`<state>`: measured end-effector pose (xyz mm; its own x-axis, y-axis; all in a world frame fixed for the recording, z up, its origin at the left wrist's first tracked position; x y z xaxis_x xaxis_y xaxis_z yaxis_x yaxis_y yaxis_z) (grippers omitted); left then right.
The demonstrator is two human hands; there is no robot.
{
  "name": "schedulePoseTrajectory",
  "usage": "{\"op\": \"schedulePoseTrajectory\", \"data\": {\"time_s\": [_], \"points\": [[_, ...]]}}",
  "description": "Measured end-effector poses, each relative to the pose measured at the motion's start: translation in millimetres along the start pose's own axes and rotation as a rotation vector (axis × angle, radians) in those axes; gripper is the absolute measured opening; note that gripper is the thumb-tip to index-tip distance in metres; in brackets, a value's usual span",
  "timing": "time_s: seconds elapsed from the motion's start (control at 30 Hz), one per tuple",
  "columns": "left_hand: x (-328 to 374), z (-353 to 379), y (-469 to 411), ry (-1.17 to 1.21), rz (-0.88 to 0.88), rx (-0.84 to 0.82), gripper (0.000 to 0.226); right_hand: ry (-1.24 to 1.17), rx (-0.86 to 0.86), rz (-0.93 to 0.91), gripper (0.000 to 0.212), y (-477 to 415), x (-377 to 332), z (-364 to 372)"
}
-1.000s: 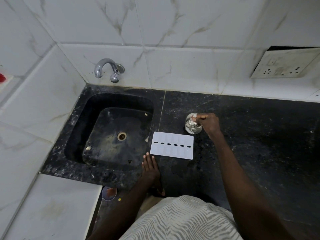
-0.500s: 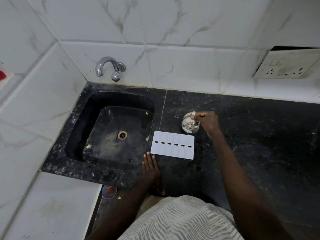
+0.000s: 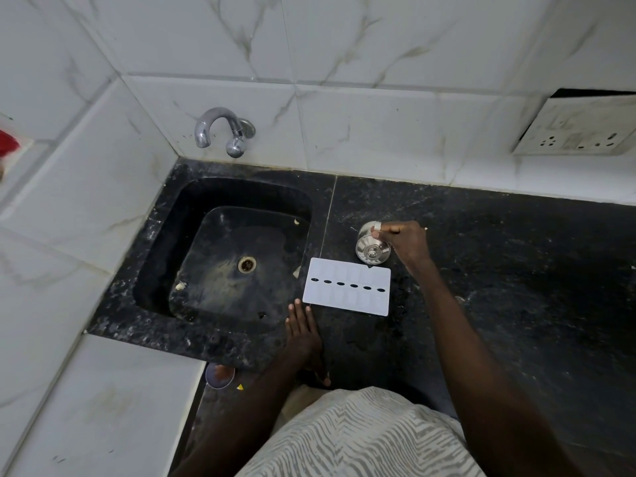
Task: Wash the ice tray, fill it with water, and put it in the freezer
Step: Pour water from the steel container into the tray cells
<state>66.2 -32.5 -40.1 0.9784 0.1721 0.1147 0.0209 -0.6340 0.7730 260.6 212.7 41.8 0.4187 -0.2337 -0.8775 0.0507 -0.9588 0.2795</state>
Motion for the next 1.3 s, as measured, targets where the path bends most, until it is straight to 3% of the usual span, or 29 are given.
{"op": "schedulePoseTrajectory", "data": {"time_s": [1.3], "points": [[-0.3,0.8,-0.2,0.0,-0.003,0.014,0.172,-0.061,-0.024,-0.01,0.025,0.8,0.3,-0.1]]}}
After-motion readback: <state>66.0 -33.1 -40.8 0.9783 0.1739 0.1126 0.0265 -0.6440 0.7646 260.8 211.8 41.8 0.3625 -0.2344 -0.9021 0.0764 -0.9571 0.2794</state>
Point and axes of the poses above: each hand's wrist, its own y-axis away from the middle knuckle, its own z-axis out of the palm, x = y × z, the point moved 4 cm from there along -y, towards the middle knuckle, and after that the axes turned 7 degrees about z, right-handed, at the moved point
